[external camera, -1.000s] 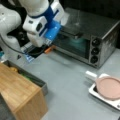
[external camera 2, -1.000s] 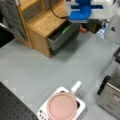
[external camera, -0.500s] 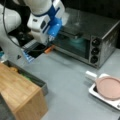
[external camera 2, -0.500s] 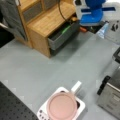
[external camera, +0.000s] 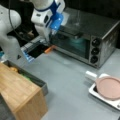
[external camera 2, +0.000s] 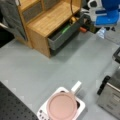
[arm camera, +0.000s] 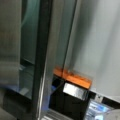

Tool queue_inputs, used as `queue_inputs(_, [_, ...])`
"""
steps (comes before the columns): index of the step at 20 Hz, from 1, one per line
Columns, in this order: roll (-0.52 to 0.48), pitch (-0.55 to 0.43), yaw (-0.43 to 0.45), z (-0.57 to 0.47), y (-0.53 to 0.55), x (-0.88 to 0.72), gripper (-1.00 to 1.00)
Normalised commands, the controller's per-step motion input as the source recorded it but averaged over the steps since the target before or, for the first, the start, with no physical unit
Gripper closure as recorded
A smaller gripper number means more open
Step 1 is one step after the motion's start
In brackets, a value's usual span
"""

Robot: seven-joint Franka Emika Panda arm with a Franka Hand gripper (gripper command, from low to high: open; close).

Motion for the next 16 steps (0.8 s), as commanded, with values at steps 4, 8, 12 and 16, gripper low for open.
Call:
queue_inputs(4, [0.058,-0.160,-0.209,-0.09,0.35,-0.14,-1.00])
queue_inputs(8, [0.125,-0.140,-0.223,-0.04,0.38,-0.03,-1.00])
queue_inputs(12, [0.157,-0.118,-0.194,-0.07,0.39,0.02,-1.00])
queue_inputs(16, [0.154,-0.071,-0.158,-0.10,0.29,0.04,-1.00])
